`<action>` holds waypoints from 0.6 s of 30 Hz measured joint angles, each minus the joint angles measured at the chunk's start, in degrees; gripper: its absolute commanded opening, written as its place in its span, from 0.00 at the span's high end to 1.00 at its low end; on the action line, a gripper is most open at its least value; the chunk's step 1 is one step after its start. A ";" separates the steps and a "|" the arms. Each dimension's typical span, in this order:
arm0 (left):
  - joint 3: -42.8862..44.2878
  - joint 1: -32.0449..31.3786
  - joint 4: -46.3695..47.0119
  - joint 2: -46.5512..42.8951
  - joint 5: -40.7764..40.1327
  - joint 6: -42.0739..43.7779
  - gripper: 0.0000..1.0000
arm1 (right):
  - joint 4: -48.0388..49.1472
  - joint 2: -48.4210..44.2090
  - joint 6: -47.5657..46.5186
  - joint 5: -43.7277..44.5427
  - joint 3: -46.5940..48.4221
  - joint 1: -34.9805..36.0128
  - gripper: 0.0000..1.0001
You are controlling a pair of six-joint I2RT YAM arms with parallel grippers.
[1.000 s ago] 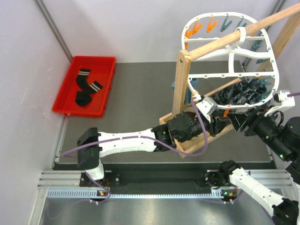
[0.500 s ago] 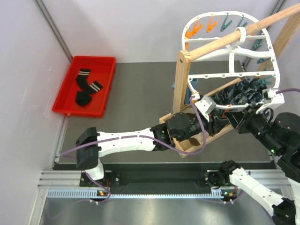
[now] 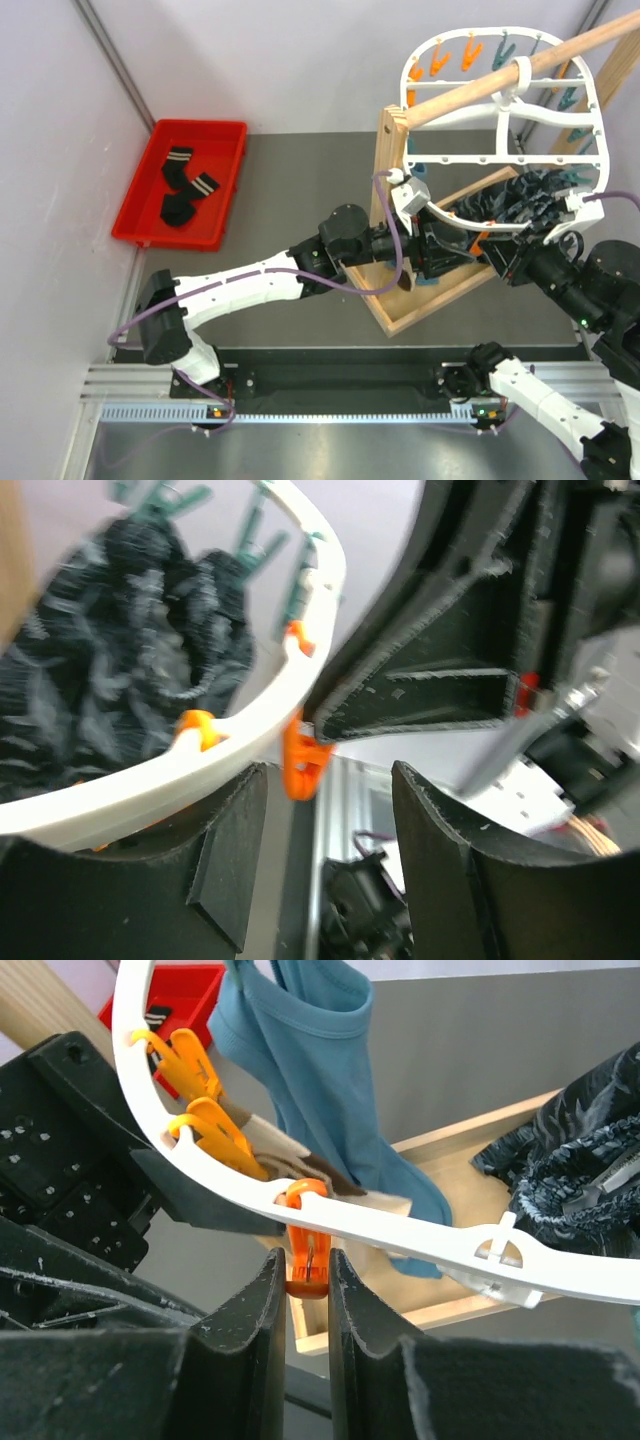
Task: Clip the socks to the hanger
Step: Open the clamp at the hanger.
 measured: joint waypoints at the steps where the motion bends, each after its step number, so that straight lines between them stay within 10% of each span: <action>1: 0.13 0.33 -0.04 -0.02 1.57 -0.13 0.42 | 0.07 0.00 -0.11 -0.26 0.13 0.00 1.00; 18: 4.39 1.33 0.68 5.03 8.74 -5.53 0.45 | -0.24 0.00 -2.67 0.28 0.52 -0.11 1.00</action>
